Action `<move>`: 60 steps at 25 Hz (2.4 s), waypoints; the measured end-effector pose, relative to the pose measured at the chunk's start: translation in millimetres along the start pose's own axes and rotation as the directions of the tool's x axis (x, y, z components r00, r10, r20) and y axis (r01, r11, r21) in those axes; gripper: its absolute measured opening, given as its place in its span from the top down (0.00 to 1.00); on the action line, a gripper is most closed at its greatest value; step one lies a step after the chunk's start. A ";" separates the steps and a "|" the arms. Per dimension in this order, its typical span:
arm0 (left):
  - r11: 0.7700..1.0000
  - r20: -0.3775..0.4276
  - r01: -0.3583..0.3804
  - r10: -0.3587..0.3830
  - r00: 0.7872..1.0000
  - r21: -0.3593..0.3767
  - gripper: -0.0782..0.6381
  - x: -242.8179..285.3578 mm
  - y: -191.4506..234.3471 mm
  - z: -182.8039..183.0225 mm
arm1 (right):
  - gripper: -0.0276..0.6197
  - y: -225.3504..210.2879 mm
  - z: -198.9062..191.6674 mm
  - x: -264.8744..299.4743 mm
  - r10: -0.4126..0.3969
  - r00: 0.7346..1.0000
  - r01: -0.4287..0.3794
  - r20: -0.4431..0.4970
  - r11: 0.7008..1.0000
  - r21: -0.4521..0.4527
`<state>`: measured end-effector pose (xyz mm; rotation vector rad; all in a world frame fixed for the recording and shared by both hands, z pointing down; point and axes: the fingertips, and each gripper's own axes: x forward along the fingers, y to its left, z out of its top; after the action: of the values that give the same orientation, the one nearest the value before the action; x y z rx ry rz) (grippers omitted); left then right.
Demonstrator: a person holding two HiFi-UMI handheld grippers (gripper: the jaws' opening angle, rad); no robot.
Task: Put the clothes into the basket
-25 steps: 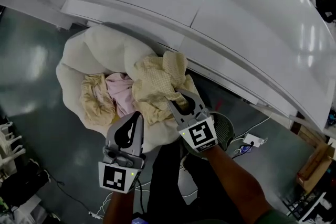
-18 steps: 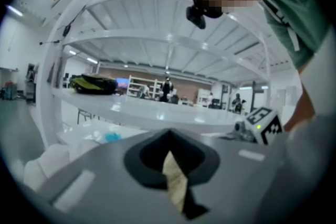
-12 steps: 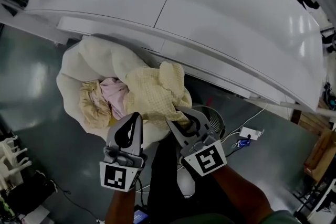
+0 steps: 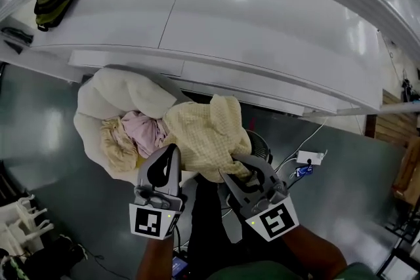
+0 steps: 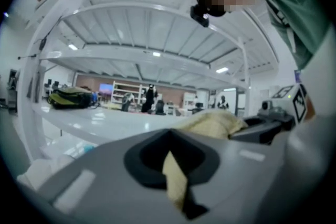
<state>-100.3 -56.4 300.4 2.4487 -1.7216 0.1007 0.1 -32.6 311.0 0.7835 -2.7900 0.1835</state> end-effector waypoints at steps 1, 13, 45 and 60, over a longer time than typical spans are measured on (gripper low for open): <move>1.000 0.002 0.010 -0.010 1.000 0.000 0.89 2.7 -8.5 4.0 | 0.83 -2.8 1.7 -11.5 -0.013 1.000 0.013 0.005 1.000 0.004; 0.991 -0.023 0.129 -0.128 0.991 0.023 0.89 26.6 -92.3 9.8 | 0.83 -35.5 -33.6 -111.4 -0.132 0.990 0.134 -0.051 0.990 0.034; 0.976 -0.085 0.216 -0.212 0.974 0.035 0.89 56.4 -150.1 -10.8 | 0.68 -28.0 -156.3 -125.3 -0.063 0.977 0.093 -0.204 0.985 0.143; 0.996 -0.052 0.073 -0.070 0.996 0.048 0.89 6.5 -106.6 7.9 | 0.68 -6.8 -137.8 -91.8 0.031 0.983 -0.014 -0.183 0.996 0.093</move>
<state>1.9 -28.4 284.8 2.5170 -1.6283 0.1974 106.2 32.4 420.4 0.7167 -2.6316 0.3709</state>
